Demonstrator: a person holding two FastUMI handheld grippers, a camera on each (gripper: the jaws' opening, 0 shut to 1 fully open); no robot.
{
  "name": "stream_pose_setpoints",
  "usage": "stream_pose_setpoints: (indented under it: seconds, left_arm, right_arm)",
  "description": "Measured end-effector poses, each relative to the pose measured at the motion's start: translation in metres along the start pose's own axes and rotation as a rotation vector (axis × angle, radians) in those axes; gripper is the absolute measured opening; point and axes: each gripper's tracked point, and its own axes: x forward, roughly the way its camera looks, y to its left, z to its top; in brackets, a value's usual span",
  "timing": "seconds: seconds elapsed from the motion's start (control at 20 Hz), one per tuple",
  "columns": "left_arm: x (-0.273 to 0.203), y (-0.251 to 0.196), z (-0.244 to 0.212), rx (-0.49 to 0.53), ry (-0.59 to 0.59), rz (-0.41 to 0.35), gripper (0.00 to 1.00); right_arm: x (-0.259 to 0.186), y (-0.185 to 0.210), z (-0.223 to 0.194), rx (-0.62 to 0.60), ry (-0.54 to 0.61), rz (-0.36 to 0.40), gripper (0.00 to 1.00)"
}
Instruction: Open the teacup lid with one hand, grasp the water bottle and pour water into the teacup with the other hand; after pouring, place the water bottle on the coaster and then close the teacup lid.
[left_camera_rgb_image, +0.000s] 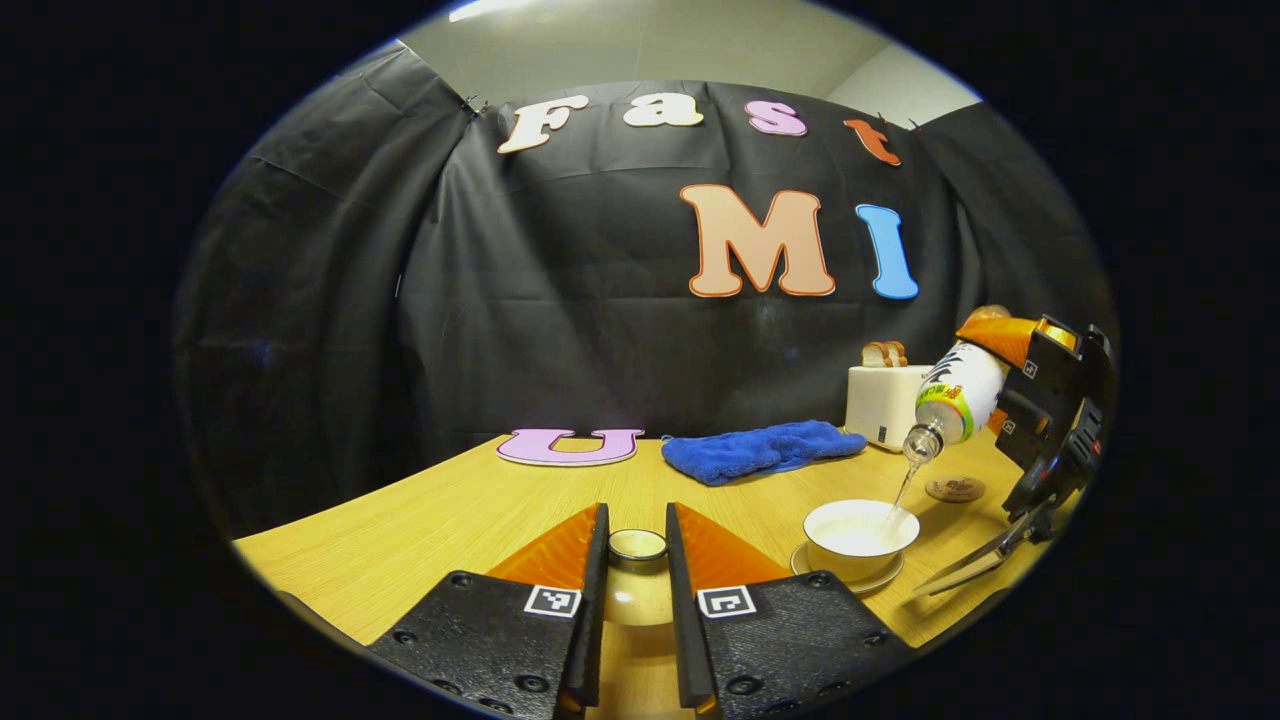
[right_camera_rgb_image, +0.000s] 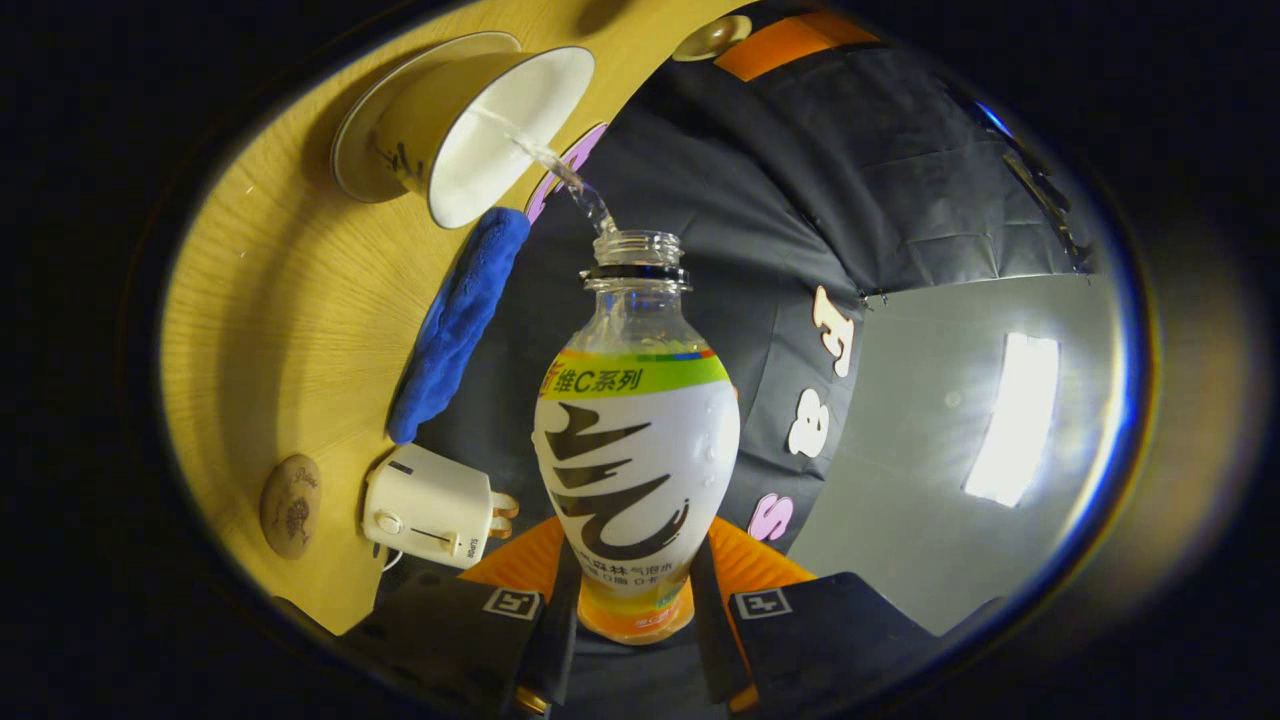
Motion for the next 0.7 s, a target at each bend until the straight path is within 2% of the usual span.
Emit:
stream_pose_setpoints:
  seconds: [0.2, 0.3, 0.4, 0.45, 0.55, 0.65, 0.7]
  left_arm:
    - [0.000, 0.001, 0.000, 0.000, 0.001, 0.000, 0.28]
    - [0.001, 0.001, -0.001, 0.001, 0.001, 0.000, 0.28]
    - [0.001, 0.001, 0.000, 0.001, 0.001, 0.000, 0.28]
    - [0.001, 0.001, 0.000, 0.000, 0.000, 0.000, 0.28]
    - [0.001, 0.001, 0.000, 0.001, 0.001, 0.000, 0.28]
    - [0.001, 0.001, 0.001, 0.001, 0.001, 0.000, 0.28]
    - [0.001, 0.001, 0.000, 0.001, 0.001, 0.000, 0.28]
  right_arm:
    - [0.000, -0.002, 0.000, -0.016, 0.000, -0.018, 0.53]
    - [-0.001, 0.003, 0.000, 0.035, 0.012, 0.020, 0.55]
    - [-0.006, 0.013, 0.004, 0.137, 0.032, 0.097, 0.55]
    - [-0.011, 0.023, 0.008, 0.212, 0.048, 0.154, 0.52]
    - [-0.023, 0.048, 0.016, 0.385, 0.071, 0.283, 0.58]
    - [-0.031, 0.065, 0.028, 0.550, 0.094, 0.400, 0.56]
    - [-0.037, 0.069, 0.034, 0.628, 0.106, 0.444, 0.59]
